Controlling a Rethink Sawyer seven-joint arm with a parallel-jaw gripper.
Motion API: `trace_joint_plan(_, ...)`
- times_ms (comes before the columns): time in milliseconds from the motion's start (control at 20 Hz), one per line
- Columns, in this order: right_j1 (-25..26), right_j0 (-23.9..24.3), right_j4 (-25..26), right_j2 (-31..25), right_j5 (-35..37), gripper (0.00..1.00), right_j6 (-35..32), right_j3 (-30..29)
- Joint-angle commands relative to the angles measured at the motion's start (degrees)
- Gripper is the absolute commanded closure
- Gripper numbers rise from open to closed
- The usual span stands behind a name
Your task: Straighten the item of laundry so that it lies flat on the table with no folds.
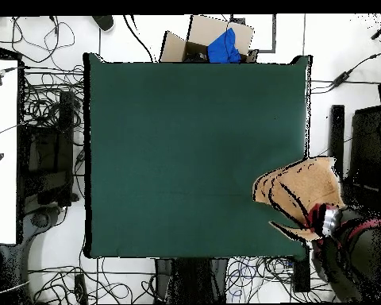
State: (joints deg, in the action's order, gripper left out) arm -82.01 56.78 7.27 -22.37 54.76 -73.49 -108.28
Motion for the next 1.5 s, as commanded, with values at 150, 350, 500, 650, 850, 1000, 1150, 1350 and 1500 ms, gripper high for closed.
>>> trace_joint_plan(150,7.25,-3.97,1.5,-3.42,6.03,1.0,0.67,5.06)
trace_joint_plan(350,10.24,-5.45,1.51,-3.33,4.29,1.0,-0.29,6.41)
trace_joint_plan(500,11.74,-6.45,1.71,-2.93,2.55,1.0,-0.74,7.06)
trace_joint_plan(650,13.37,-7.43,2.25,-2.67,1.87,1.0,-1.09,8.26)
trace_joint_plan(850,15.52,-8.44,2.38,-2.29,1.17,1.0,-1.47,9.63)
trace_joint_plan(1000,16.02,-9.09,2.21,-1.72,0.27,1.0,-1.92,9.53)
trace_joint_plan(1150,16.63,-9.72,2.17,-1.25,-1.09,1.0,-2.49,9.33)
trace_joint_plan(1350,17.31,-10.58,2.62,-0.47,-4.13,1.0,-3.92,8.24)
trace_joint_plan(1500,17.32,-10.82,3.01,0.14,-6.53,1.0,-4.49,6.76)
